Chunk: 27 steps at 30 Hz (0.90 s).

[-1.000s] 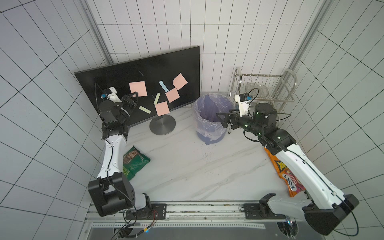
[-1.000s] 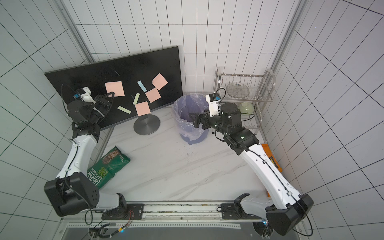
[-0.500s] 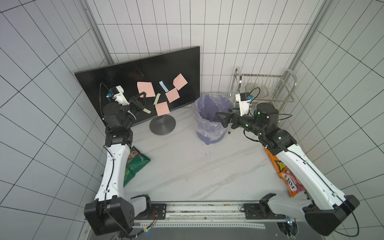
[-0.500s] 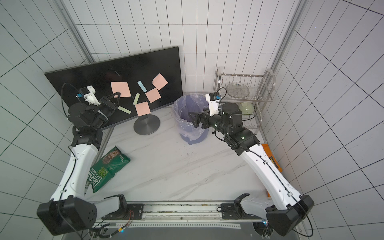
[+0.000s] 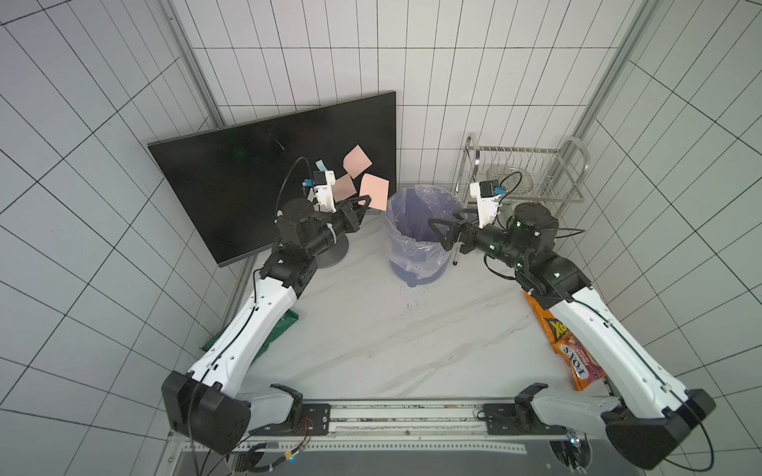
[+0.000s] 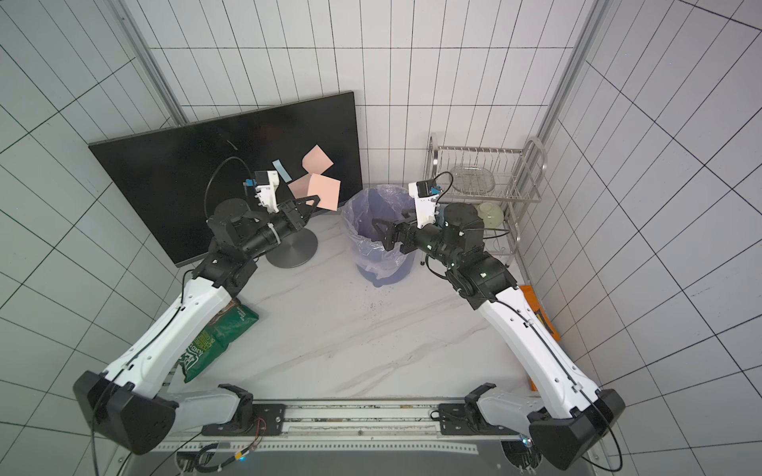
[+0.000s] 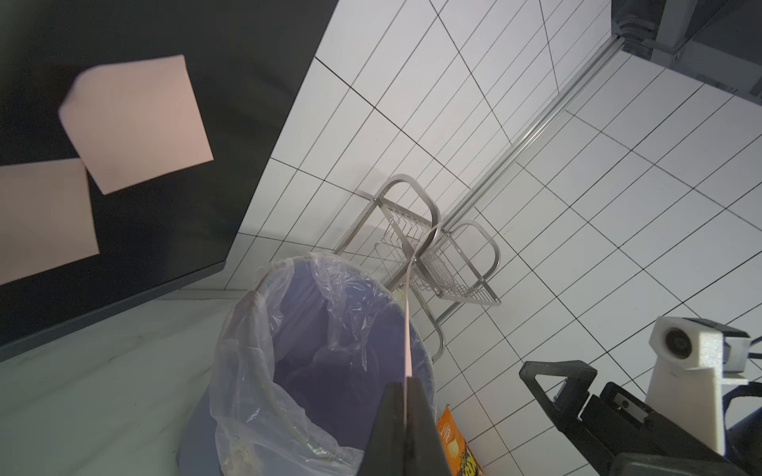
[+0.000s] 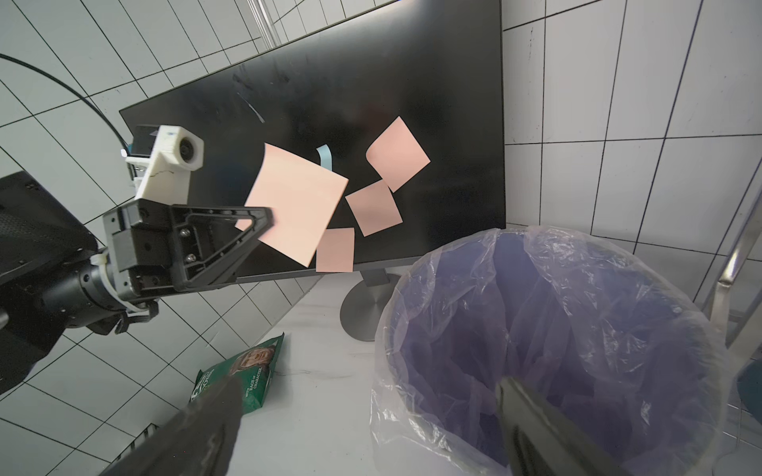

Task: Remove the sticky note from the monitor
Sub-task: Place the sticky note in the trash bin.

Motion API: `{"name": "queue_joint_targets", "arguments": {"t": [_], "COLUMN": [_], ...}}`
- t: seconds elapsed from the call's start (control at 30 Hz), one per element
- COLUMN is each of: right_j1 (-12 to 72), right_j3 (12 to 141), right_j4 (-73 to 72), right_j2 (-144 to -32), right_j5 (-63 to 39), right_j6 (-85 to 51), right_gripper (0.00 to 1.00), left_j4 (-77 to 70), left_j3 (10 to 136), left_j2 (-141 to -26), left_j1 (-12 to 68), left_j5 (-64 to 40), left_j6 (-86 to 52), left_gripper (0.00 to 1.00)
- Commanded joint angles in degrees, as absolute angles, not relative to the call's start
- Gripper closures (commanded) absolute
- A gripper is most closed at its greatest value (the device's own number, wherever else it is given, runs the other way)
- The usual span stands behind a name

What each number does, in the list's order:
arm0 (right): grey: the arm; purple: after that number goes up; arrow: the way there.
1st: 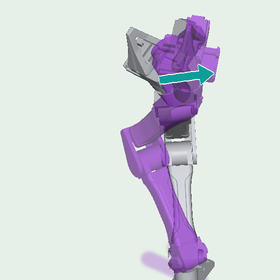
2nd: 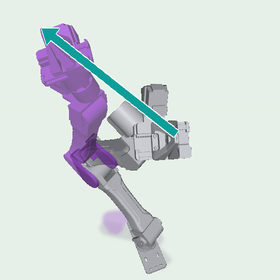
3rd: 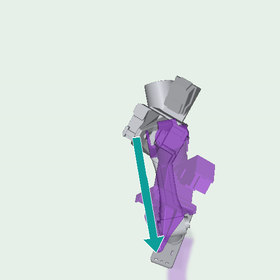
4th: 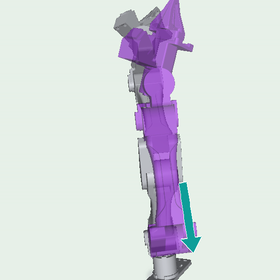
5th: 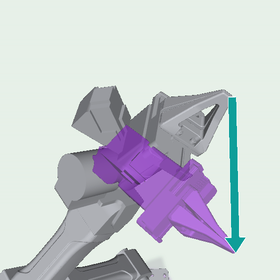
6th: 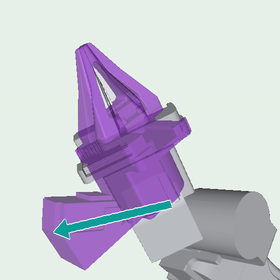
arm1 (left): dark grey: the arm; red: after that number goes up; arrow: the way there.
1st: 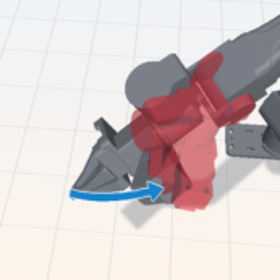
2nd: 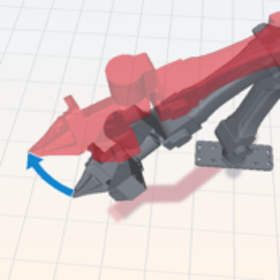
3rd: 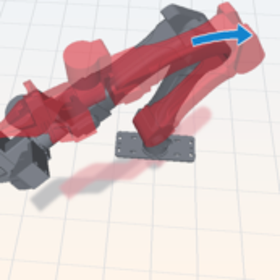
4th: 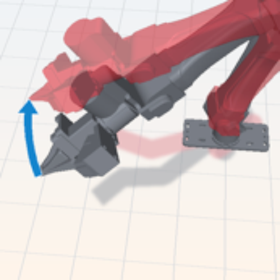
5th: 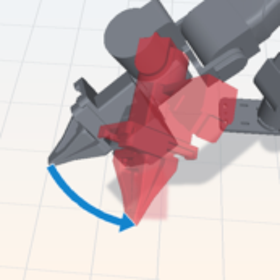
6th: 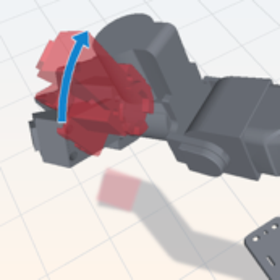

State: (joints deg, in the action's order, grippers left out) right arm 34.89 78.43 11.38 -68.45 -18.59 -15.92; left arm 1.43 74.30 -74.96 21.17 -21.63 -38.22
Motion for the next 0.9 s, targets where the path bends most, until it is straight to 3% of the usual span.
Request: {"name": "queue_joint_targets", "arguments": {"t": [0.0,0.27,0.63,0.73,0.87], "right_j1": [35.0,34.9,34.4,34.3,33.8], "right_j3": [79.9,79.7,79.2,78.9,78.3], "right_j4": [9.7,10.1,9.8,9.8,10.0], "right_j2": [-67.2,-66.7,-66.8,-66.6,-66.1], "right_j5": [-18.9,-17.1,-15.2,-14.4,-13.3], "right_j6": [-14.6,-11.2,-8.8,-8.5,-8.4], "right_gripper": [0.01,0.01,0.01,0.01,0.01], "left_j4": [1.9,3.0,7.3,9.1,9.3], "left_j3": [77.9,86.2,96.4,100.0,101.2], "left_j2": [-78.8,-91.1,-103.4,-106.1,-106.4], "left_j1": [24.8,30.5,32.3,32.3,32.3], "left_j5": [-20.2,-22.1,-21.0,-21.1,-20.4], "left_j6": [-35.1,-34.1,-33.0,-32.7,-32.1], "left_gripper": [1.00,1.00,1.00,0.91,0.62]}}
